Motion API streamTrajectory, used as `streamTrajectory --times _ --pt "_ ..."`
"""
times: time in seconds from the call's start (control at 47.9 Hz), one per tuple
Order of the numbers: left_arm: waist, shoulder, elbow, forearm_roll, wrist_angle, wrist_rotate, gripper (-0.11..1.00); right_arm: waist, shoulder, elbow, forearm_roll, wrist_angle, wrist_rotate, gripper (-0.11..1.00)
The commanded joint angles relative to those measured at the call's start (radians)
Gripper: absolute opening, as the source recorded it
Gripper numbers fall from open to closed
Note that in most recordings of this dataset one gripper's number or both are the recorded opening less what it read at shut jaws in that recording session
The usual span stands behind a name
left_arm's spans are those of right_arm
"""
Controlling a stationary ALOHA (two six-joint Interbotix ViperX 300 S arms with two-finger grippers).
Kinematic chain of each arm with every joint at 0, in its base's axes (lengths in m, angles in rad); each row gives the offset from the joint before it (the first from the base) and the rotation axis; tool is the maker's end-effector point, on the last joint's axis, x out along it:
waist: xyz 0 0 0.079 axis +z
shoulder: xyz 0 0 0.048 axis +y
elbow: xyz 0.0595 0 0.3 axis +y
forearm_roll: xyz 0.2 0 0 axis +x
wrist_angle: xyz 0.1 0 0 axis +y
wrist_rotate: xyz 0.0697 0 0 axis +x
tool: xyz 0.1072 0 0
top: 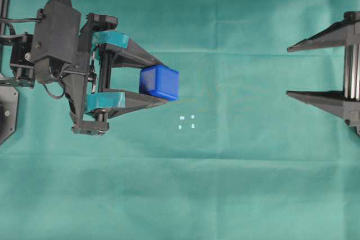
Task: Handover the blue block to the right arm after grasping it with the left arm, then place it in the designated position.
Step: 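Move the right gripper toward the cube held by the left gripper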
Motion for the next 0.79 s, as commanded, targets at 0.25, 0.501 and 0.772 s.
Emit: streamTrajectory --times 0.25,0.501,0.772 --pt "-0.003 -0.014 -0.012 -0.003 -0.011 0.000 0.47 0.008 0.005 -0.034 -0.466 -0.078 -0.058 0.94" --pt "-0.003 -0.012 -0.014 -0.002 -0.011 0.000 0.47 0.008 0.008 -0.032 -0.684 -0.067 -0.060 0.94" --pt "-0.003 -0.014 -0.014 -0.002 -0.009 0.000 0.47 0.008 0.003 -0.034 -0.703 -0.067 -0.060 0.94"
